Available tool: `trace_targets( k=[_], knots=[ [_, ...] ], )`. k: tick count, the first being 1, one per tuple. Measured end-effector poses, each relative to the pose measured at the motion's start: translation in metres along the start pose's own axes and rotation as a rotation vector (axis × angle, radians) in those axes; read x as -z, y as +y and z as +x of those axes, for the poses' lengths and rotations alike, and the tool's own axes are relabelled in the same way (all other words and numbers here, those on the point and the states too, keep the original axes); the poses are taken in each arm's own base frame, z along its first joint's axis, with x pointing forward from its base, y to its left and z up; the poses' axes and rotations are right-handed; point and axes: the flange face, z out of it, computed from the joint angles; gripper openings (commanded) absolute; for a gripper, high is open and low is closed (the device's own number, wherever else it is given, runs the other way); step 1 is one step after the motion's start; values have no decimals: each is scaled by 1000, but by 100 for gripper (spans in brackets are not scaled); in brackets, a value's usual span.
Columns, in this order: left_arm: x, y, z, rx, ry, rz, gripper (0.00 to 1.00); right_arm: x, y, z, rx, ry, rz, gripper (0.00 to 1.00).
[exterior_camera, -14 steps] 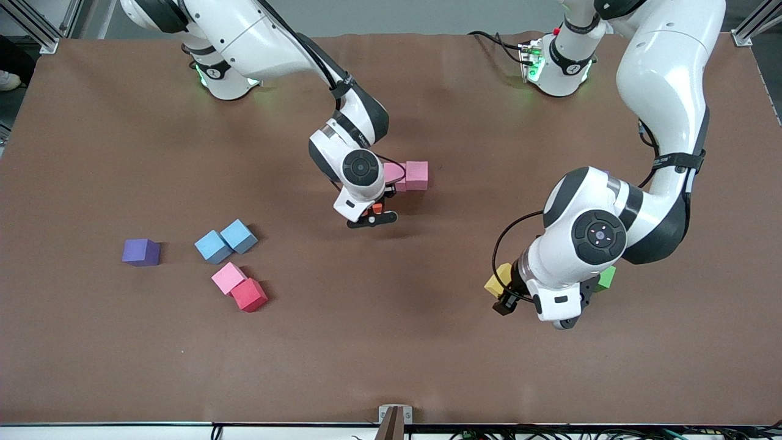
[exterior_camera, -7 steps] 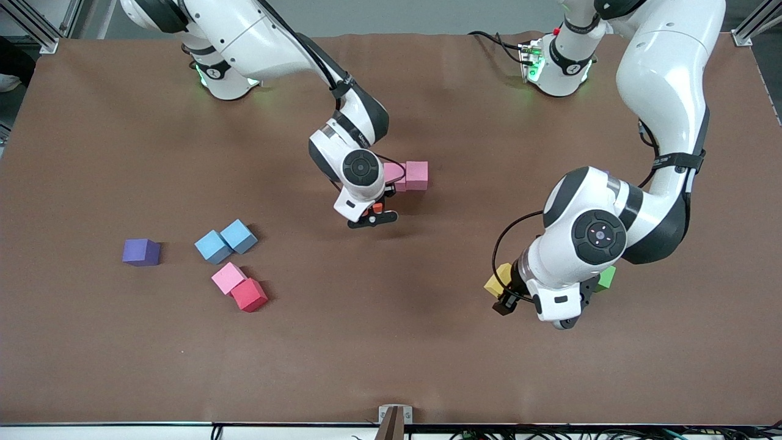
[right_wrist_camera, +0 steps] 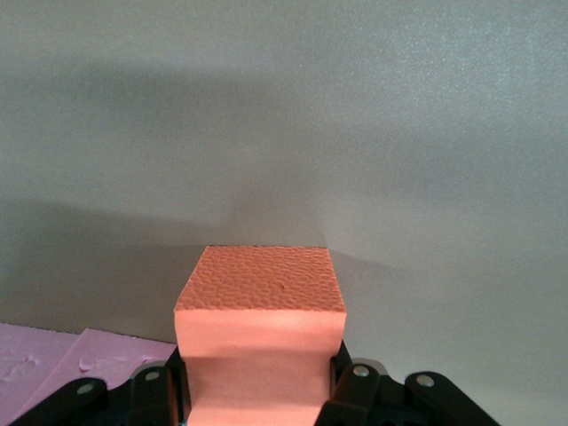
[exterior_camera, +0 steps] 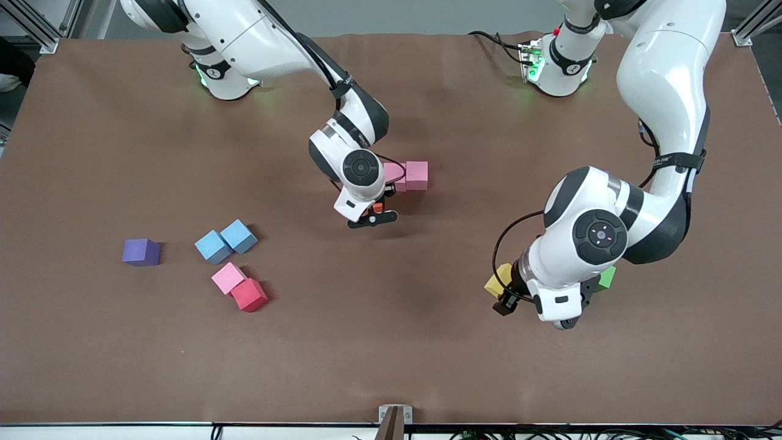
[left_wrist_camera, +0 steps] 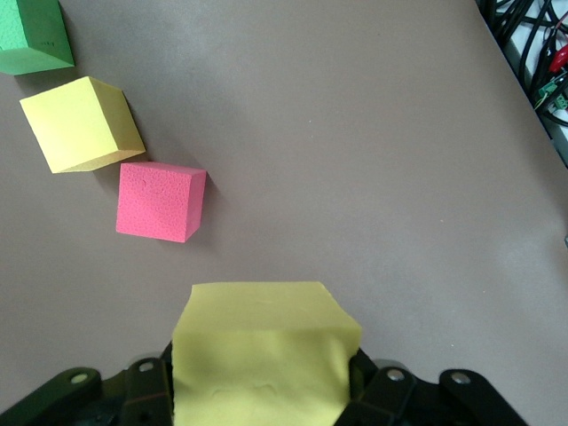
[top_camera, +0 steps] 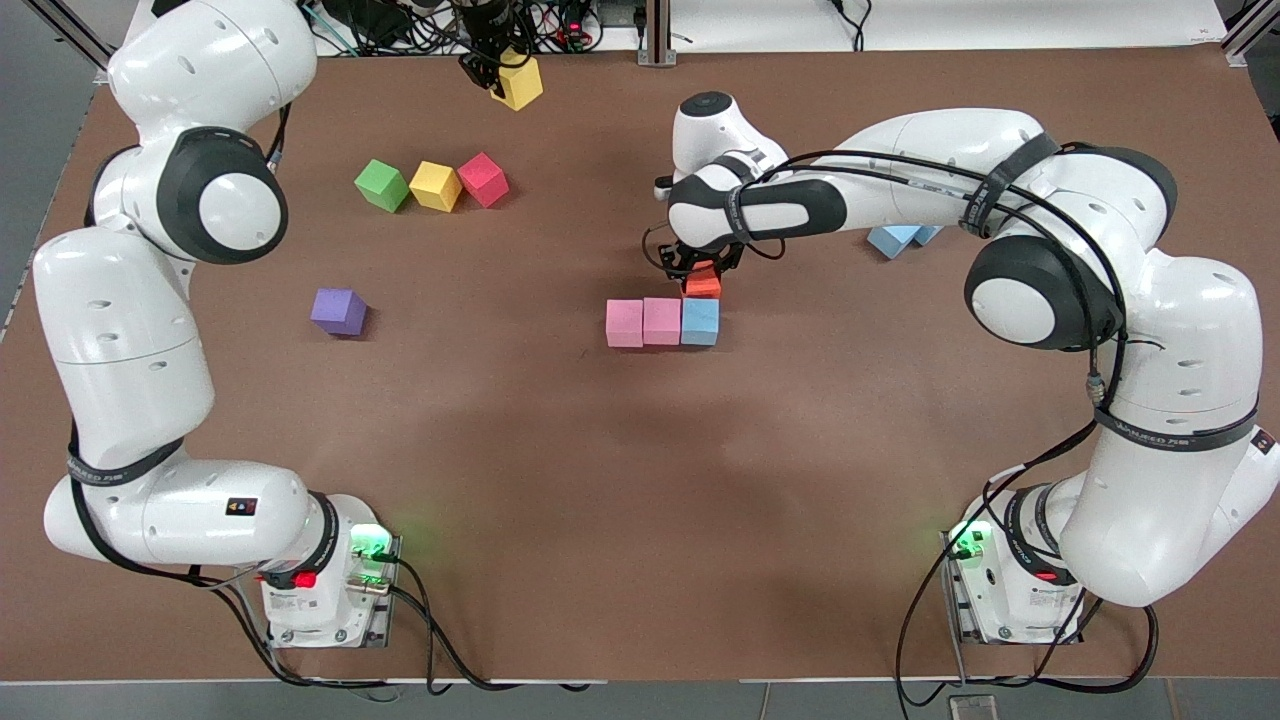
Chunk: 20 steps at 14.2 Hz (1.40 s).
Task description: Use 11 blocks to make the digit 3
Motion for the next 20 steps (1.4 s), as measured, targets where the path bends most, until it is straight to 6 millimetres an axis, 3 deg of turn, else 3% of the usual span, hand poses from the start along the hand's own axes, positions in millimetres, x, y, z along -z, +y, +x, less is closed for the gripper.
trace_targets(
  k=[12,13,14,20],
  knots=[
    [5,4,-13,-10,-38,-16,0,-1,-2,-3,4,-7,-2,46],
    [5,4,-14,-10,-38,-16,0,-2,-4,-4,7,-11,-2,58],
    [5,4,-14,-11,-38,-16,0,-2,-5,-5,9,-13,-2,97],
    [5,4,-15,-12,-39,-16,0,-7,-4,-8,5,-26,-7,100]
  ],
)
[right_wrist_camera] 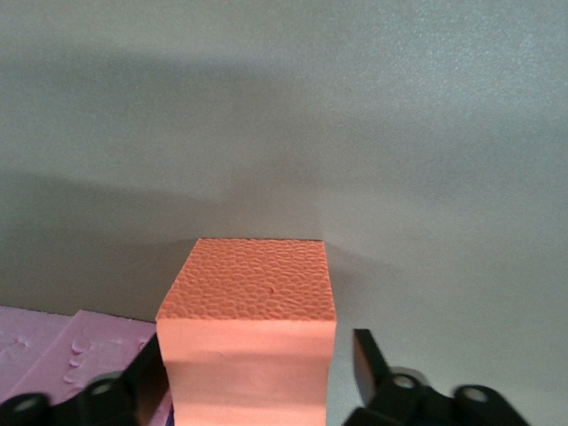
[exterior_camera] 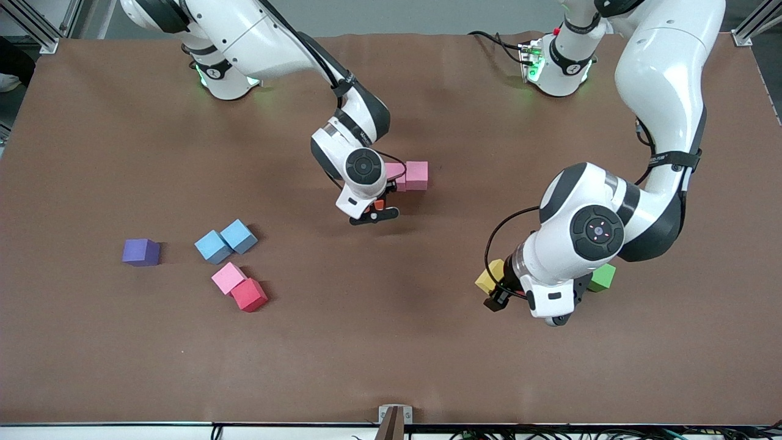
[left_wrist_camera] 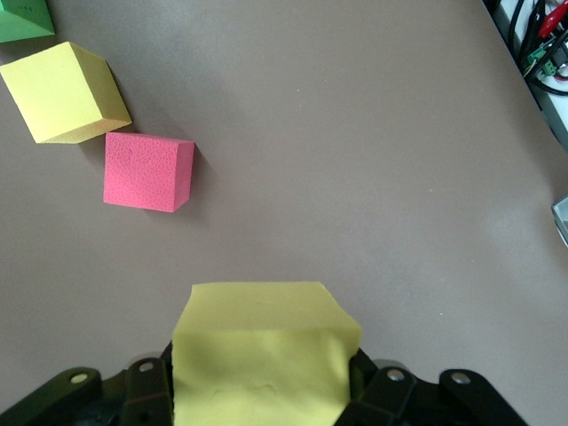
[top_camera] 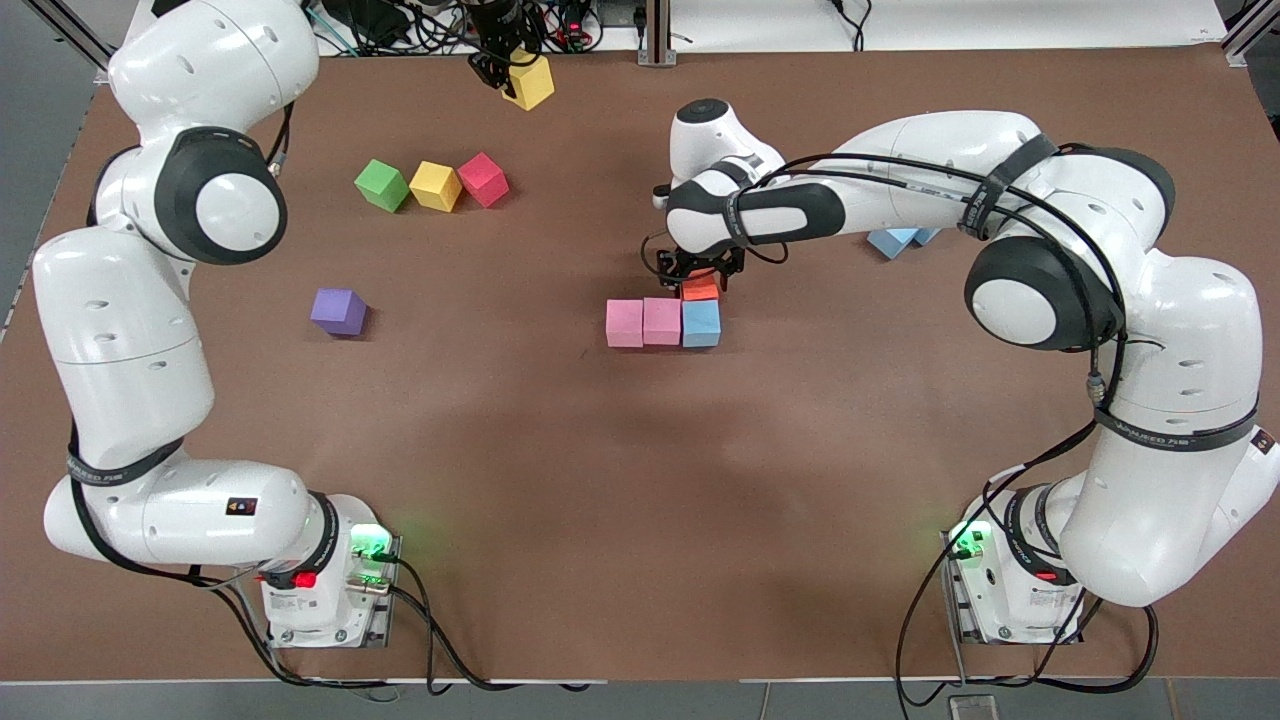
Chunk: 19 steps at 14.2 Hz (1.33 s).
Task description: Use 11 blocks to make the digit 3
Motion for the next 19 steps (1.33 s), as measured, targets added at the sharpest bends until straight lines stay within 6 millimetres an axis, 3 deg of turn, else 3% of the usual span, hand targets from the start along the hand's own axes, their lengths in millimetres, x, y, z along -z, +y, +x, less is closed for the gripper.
trace_targets(
  k=[3,5,7,10,11,13,16,19],
  knots=[
    [-1,0,0,0,0,1,0,8,-1,4,-3,15,10,100],
    [-1,0,0,0,0,2,0,27,2,12,-14,34,24,100],
    [-2,0,0,0,0,3,0,61,12,24,-35,16,16,100],
    [-2,-1,3,3,2,3,0,136,47,40,-91,11,19,100],
    [-2,-1,3,4,2,3,0,157,70,48,-127,25,28,100],
    [-1,-2,5,6,2,3,0,176,137,73,-232,49,37,100],
    [-1,-2,4,6,2,3,0,177,257,115,-416,114,64,100],
    [-1,-1,4,5,2,3,0,172,342,136,-534,177,104,100]
  ],
)
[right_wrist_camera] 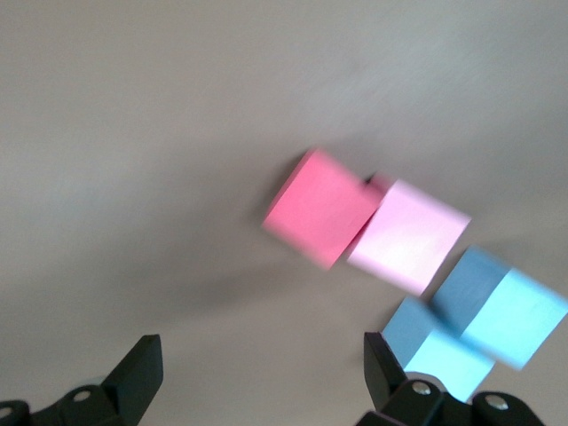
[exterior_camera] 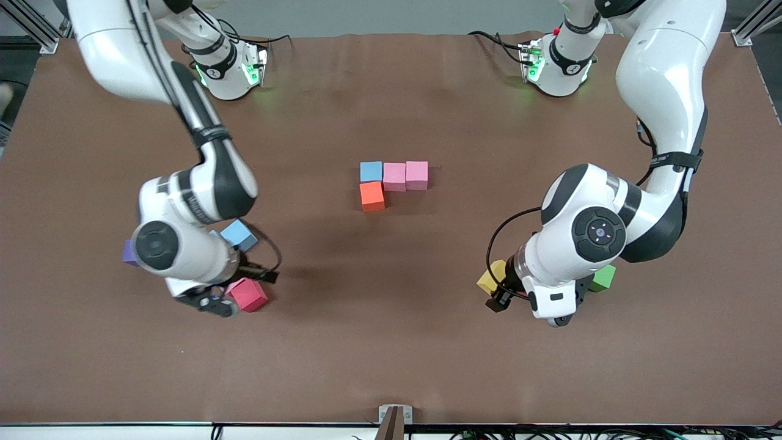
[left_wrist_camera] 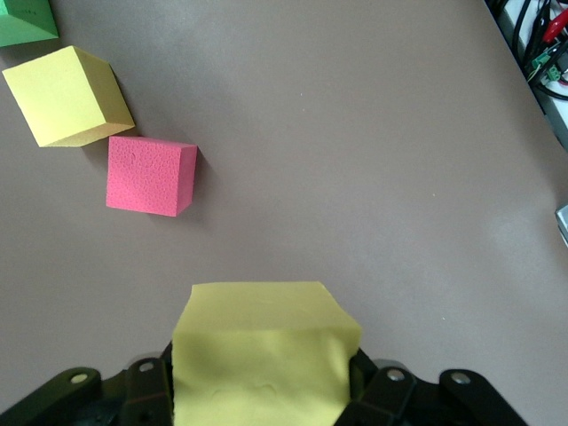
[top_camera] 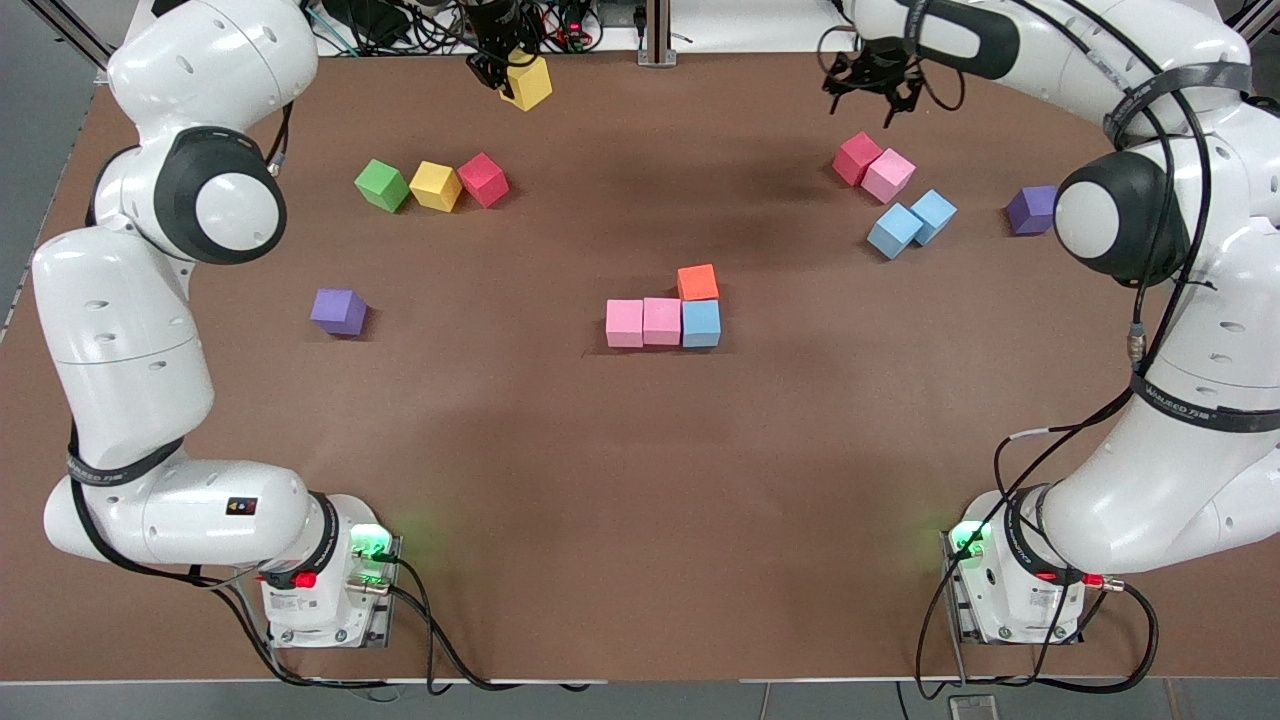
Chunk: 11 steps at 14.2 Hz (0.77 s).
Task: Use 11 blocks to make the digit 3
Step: 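Open the right gripper and move it to the red cube, then lower the right gripper onto the red cube and grasp it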
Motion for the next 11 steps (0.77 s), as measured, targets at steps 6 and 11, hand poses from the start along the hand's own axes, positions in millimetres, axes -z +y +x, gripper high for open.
trace_targets(
  k=[6,11],
  knots=[
    [0,0,0,0,0,0,0,-52,23,31,-50,39,28,100],
    [0,0,0,0,-1,0,0,-71,18,36,287,97,14,100]
  ],
)
